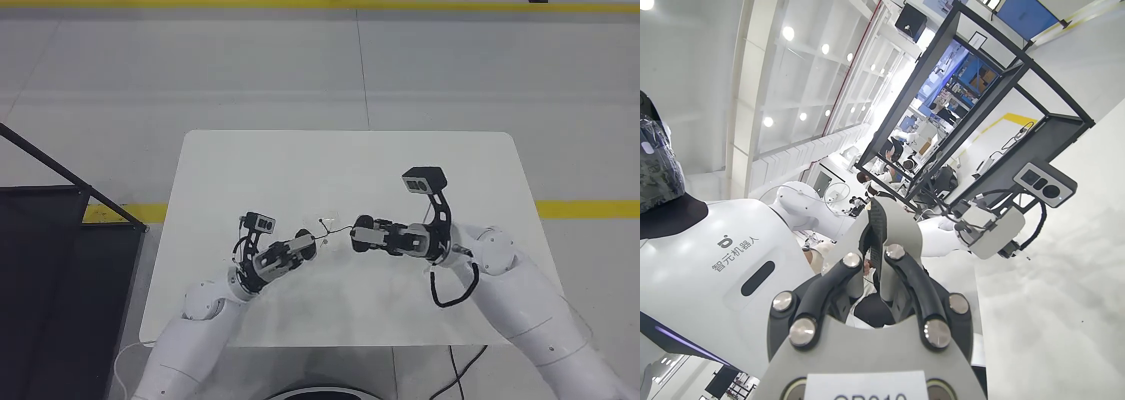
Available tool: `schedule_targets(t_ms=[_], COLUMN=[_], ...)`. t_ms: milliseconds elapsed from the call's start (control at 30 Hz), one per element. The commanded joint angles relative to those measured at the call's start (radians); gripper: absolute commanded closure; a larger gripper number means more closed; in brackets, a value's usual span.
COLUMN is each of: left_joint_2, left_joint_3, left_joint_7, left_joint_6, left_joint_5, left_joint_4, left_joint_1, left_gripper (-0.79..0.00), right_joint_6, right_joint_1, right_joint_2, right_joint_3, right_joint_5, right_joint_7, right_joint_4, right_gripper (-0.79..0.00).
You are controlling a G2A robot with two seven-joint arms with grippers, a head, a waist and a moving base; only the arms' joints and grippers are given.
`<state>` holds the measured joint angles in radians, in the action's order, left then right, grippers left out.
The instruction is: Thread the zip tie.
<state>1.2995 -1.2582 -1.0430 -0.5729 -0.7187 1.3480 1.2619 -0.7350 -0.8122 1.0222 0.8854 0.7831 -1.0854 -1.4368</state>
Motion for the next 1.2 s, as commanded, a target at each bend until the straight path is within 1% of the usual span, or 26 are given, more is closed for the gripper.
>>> schedule_targets(t_ms=[0, 333, 900, 933, 967, 1000, 1033, 1167], left_joint_2=[-0.001, -0.005, -0.008, -0.008, -0.008, -0.008, -0.009, -0.012], left_joint_3=[0.000, 0.002, 0.008, 0.007, 0.008, 0.009, 0.007, -0.011], left_joint_7=[0.007, 0.010, 0.009, 0.017, 0.024, 0.026, 0.030, 0.072], left_joint_6=[0.000, 0.002, 0.000, -0.001, -0.001, 0.000, -0.003, -0.014], left_joint_5=[0.012, 0.024, 0.015, 0.014, 0.016, 0.022, 0.035, 0.050], left_joint_4=[0.005, 0.007, -0.005, -0.005, -0.003, 0.001, 0.004, 0.031], left_joint_1=[0.003, 0.007, 0.002, 0.003, 0.003, 0.002, 0.002, 0.015], left_gripper=[0.000, 0.000, 0.000, -0.052, -0.348, -0.736, -0.785, -0.785], right_joint_6=[0.000, 0.006, 0.018, 0.029, 0.044, 0.058, 0.076, 0.111], right_joint_1=[-0.003, -0.018, -0.022, -0.020, -0.016, -0.012, -0.005, 0.019], right_joint_2=[-0.003, -0.015, -0.016, -0.016, -0.017, -0.017, -0.017, -0.016], right_joint_3=[0.010, 0.051, 0.052, 0.050, 0.047, 0.043, 0.038, 0.026], right_joint_5=[0.006, 0.017, 0.012, 0.011, 0.009, 0.004, -0.001, -0.032], right_joint_7=[0.000, -0.006, -0.018, -0.029, -0.044, -0.058, -0.076, -0.111], right_joint_4=[-0.009, -0.046, -0.049, -0.052, -0.055, -0.054, -0.055, -0.044], right_gripper=[0.000, 0.000, 0.000, 0.000, 0.000, 0.000, 0.000, 0.000])
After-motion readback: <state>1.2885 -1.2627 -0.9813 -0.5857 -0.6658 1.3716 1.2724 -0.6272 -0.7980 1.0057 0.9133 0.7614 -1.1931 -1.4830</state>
